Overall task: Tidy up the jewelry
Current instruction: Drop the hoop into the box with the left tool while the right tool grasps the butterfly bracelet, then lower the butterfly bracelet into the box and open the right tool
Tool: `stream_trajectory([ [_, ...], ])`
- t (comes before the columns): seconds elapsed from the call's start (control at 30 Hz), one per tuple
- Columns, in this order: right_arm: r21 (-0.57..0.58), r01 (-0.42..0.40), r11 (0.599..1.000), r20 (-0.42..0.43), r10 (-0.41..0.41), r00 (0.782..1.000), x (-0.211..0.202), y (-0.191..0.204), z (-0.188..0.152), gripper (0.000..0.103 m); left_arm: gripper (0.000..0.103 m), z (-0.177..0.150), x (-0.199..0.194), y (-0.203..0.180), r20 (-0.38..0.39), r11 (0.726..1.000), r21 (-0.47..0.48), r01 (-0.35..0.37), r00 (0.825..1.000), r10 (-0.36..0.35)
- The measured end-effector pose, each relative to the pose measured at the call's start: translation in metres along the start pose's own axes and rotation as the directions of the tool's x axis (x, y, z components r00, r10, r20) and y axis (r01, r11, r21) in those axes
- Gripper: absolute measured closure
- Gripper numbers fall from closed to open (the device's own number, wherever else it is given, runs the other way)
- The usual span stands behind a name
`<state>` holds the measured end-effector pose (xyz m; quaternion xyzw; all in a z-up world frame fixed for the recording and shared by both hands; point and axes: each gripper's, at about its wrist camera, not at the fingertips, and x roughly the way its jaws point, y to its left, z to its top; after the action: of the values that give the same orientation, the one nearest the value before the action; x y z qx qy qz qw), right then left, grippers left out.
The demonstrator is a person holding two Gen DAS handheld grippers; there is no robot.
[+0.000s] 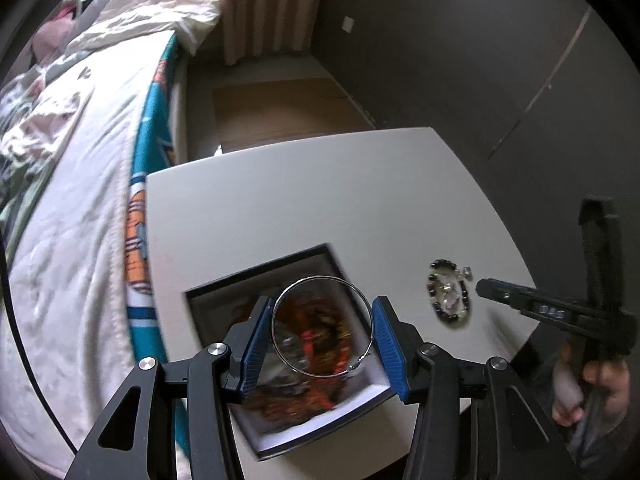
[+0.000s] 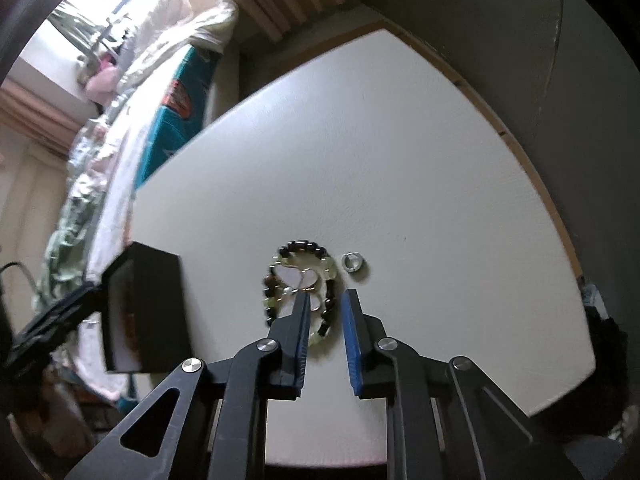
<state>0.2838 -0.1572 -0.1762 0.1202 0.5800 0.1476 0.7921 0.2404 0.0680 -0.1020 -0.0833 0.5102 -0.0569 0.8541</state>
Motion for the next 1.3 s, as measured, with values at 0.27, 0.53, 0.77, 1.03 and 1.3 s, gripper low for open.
stream_trajectory([
  [0.27, -0.073, 0.161, 0.984, 0.012, -0.16, 0.987, 0.012, 0.021, 0.002, 0.09, 0.051, -0.004, -0.011, 0.023, 0.021, 0.999, -0.03, 0.039, 0.999, -0.038],
  [0.53, -0.117, 0.143, 0.983, 0.069, -0.135, 0.988, -0.016, 0.042, 0.001, 0.096, 0.036, -0.004, -0.016, 0.031, 0.033, 0.989, -0.065, 0.134, 0.991, -0.132],
  [0.77, -0.207, 0.106, 0.973, 0.157, -0.074, 0.985, -0.067, 0.086, -0.001, 0.096, 0.022, -0.002, -0.039, 0.036, 0.102, 0.986, -0.072, 0.149, 0.985, -0.142],
  [1.03, -0.3, -0.004, 0.954, 0.166, 0.056, 0.985, -0.092, 0.15, -0.005, 0.096, 0.022, -0.001, -0.055, 0.058, 0.147, 0.984, -0.114, 0.137, 0.982, -0.12],
  [1.3, -0.297, -0.174, 0.939, 0.077, 0.205, 0.976, -0.061, 0.182, 0.004, 0.096, 0.022, -0.003, -0.063, 0.081, 0.172, 0.975, -0.174, 0.14, 0.979, -0.11],
])
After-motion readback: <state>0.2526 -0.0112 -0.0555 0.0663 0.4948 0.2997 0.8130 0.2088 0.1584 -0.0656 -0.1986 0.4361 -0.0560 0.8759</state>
